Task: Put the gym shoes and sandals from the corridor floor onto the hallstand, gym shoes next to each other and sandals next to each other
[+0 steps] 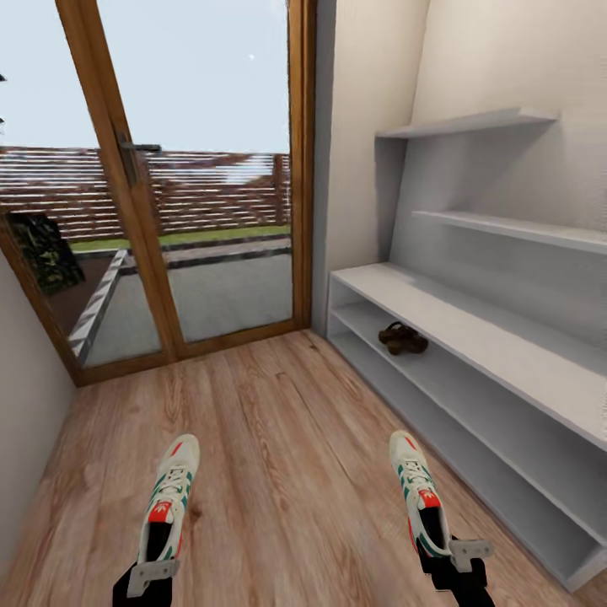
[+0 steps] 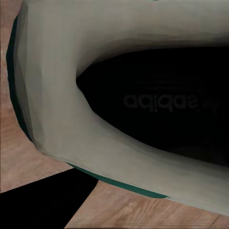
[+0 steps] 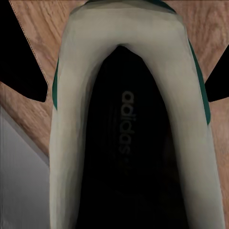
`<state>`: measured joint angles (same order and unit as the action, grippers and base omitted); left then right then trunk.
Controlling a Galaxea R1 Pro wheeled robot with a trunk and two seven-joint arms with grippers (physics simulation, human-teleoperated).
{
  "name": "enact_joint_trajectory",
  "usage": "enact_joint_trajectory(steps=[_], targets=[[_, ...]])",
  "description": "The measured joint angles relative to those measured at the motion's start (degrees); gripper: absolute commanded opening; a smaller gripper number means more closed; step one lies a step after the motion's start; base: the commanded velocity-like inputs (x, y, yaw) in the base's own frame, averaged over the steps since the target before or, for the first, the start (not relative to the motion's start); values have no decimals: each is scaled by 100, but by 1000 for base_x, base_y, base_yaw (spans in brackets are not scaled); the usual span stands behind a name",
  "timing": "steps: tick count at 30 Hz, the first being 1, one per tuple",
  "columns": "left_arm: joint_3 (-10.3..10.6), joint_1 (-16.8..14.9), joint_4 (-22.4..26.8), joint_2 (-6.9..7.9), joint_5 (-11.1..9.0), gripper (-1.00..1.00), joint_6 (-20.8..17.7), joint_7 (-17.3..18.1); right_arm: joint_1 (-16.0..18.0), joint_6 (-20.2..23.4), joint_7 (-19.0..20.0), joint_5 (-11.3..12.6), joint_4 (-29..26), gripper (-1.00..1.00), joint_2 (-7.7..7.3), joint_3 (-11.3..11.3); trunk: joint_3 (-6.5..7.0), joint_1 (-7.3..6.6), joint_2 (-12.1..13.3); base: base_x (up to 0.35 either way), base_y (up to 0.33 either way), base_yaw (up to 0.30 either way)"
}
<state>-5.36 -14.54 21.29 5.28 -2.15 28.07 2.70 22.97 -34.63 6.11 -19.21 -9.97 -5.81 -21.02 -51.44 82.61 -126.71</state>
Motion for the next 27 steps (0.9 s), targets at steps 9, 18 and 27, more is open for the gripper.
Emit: enact_joint_trajectory(steps=[9,18,27], targets=[[0,-2,0,0,0,-100,0,0,0,0,0,-1,0,-100,0,0,0,0,0,336,80,-264],[-1,-1,1,0,0,-100,0,0,0,1,1,1,0,-100,0,-1,9,1,0,253,212,-279],[-1,-3,-1,0,0,-100,0,-5,0,-1,0,0,-1,-100,0,0,27,3,0,46,48,-290]])
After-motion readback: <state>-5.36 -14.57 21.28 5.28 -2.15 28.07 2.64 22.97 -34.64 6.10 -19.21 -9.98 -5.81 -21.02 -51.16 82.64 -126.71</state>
